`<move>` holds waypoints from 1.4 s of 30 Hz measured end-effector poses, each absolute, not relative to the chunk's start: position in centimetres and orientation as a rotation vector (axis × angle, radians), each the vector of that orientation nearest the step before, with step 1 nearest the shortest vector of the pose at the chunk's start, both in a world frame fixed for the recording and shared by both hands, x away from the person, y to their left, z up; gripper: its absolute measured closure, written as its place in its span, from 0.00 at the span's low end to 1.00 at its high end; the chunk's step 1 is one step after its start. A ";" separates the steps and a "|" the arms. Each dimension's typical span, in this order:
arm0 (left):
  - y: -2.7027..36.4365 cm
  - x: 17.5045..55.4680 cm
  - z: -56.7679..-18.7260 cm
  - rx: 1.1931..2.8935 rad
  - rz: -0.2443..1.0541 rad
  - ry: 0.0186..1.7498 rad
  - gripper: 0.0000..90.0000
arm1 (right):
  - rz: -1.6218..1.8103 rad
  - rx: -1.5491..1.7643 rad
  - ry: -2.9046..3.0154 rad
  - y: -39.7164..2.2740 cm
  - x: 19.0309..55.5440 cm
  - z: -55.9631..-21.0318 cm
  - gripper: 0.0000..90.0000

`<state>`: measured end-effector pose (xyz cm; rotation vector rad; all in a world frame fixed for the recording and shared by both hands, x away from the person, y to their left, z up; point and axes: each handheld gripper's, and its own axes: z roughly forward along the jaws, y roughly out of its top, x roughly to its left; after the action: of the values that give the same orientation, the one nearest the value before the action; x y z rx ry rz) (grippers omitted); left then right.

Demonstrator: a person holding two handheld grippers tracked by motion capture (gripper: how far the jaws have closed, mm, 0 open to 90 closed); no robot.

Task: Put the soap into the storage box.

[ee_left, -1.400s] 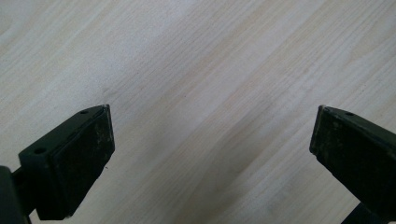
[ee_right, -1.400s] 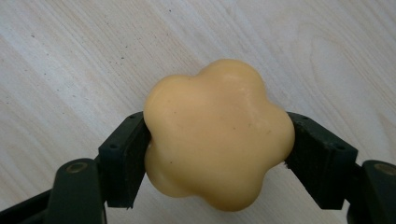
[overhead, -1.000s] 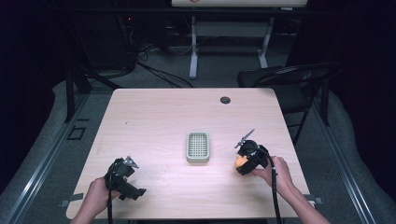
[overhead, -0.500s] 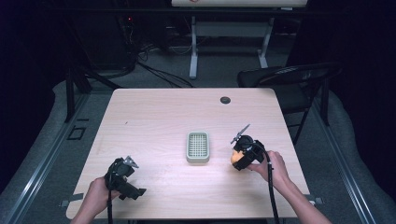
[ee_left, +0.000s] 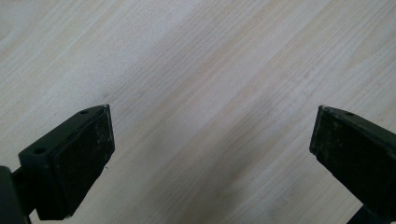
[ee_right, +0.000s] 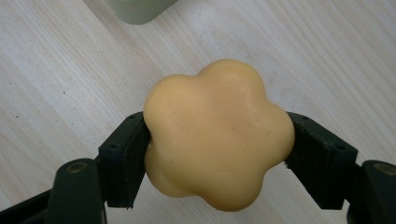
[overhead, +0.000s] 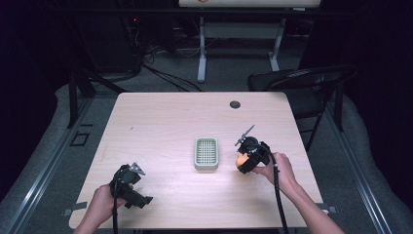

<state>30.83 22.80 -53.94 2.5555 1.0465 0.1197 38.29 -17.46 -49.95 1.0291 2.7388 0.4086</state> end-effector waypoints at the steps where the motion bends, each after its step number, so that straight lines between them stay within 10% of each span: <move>1: 22.8 30.8 -53.9 2.555 0.119 1.046 0.00 | 0.409 1.029 2.739 -17.5 38.3 -49.9 0.30; 42: 22.7 30.8 -54.0 2.553 0.117 1.039 0.00 | 0.434 0.945 2.751 -12.8 41.0 -47.7 0.30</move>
<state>30.84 22.71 -53.96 2.5529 1.0394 0.1170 41.03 -12.85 -47.69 0.9448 2.7508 0.4344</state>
